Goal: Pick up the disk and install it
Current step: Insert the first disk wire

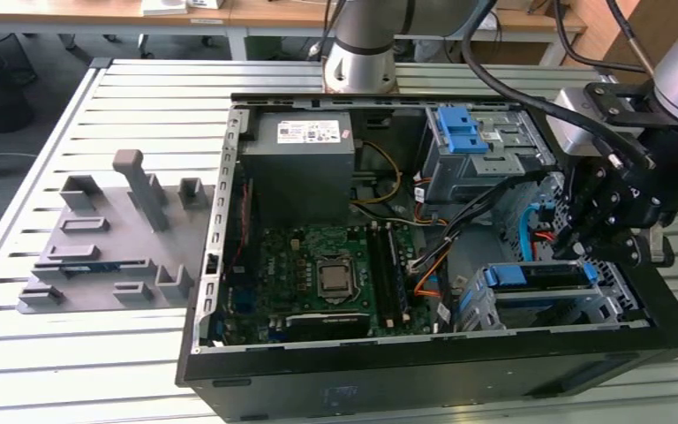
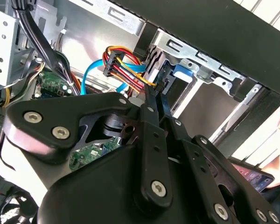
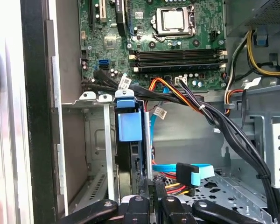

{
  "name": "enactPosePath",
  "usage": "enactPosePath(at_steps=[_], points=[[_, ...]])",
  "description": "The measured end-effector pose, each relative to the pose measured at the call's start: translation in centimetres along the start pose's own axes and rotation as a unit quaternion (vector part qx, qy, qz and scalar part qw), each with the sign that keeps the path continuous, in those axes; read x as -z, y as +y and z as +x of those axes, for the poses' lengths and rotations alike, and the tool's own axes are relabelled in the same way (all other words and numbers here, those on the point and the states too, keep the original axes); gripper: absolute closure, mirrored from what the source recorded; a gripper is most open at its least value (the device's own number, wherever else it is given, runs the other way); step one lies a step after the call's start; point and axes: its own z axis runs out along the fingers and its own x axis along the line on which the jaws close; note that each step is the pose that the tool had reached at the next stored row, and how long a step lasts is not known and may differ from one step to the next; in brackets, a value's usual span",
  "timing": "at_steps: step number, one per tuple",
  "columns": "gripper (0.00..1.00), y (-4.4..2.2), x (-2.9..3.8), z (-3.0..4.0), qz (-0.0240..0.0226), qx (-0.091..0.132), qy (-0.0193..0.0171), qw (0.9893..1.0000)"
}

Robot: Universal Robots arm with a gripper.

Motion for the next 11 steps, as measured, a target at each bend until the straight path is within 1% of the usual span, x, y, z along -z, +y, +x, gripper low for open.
enactPosePath(at_steps=[7, 11], points=[[0.84, 0.02, -0.27, 0.68, 0.0, 0.001, -0.0002, 1.0], [0.84, 0.02, -0.5, 0.71, -0.0002, 0.006, -0.0001, 1.0]])
